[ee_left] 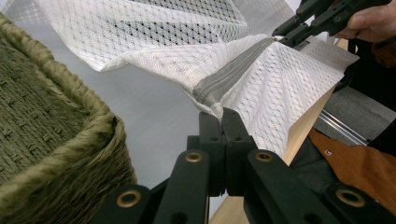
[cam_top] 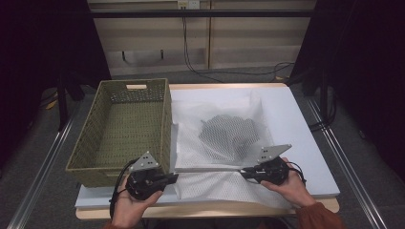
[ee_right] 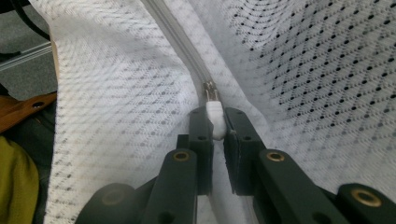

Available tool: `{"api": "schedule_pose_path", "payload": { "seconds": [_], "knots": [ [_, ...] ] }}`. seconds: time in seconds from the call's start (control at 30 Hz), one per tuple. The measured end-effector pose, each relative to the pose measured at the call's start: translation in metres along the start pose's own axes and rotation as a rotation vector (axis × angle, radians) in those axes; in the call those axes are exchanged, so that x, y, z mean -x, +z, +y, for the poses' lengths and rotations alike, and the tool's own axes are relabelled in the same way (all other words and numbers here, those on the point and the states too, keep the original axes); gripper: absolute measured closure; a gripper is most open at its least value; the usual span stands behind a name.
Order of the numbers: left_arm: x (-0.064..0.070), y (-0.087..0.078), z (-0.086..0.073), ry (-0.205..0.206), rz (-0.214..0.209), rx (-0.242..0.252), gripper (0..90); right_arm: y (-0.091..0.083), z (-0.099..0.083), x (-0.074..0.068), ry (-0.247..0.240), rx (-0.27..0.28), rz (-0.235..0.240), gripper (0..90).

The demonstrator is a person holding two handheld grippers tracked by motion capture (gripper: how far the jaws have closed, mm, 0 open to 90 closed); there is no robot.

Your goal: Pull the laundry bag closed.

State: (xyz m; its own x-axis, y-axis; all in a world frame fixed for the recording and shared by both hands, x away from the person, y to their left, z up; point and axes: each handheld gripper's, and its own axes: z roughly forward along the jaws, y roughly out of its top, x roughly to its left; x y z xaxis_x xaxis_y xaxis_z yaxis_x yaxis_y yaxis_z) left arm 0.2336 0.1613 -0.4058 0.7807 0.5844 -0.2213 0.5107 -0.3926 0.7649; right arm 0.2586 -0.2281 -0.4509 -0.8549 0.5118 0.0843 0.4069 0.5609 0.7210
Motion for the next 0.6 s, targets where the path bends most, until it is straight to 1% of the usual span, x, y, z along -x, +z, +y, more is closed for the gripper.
{"api": "schedule_pose_path", "payload": {
  "seconds": [0.07,0.1,0.13,0.2,0.3,0.53,0.6],
  "knots": [
    [0.0007,0.0000,0.0002,0.000,-0.001,0.003,89.2,-0.0007,-0.0001,-0.0006,-0.001,-0.002,-0.008,82.6],
    [0.0008,-0.0001,0.0003,0.002,-0.001,0.003,89.2,-0.0012,-0.0003,-0.0010,-0.002,-0.002,-0.004,82.6],
    [0.0015,-0.0004,0.0007,0.010,0.005,-0.002,89.2,-0.0017,-0.0006,-0.0013,0.000,-0.004,-0.006,82.6],
    [0.0015,-0.0006,0.0006,0.006,0.005,-0.001,89.2,-0.0023,-0.0016,-0.0011,-0.005,-0.006,-0.011,82.6],
    [0.0005,-0.0004,0.0002,0.007,0.005,0.000,89.2,-0.0052,-0.0053,0.0008,0.015,0.001,-0.008,82.6],
    [0.0008,-0.0007,0.0003,0.006,0.004,0.005,89.1,-0.0060,-0.0074,0.0007,0.013,-0.003,-0.004,82.6],
    [0.0001,-0.0009,0.0003,0.010,0.004,0.004,89.1,-0.0063,-0.0074,0.0007,0.012,-0.007,-0.017,82.5]
  ]
}}
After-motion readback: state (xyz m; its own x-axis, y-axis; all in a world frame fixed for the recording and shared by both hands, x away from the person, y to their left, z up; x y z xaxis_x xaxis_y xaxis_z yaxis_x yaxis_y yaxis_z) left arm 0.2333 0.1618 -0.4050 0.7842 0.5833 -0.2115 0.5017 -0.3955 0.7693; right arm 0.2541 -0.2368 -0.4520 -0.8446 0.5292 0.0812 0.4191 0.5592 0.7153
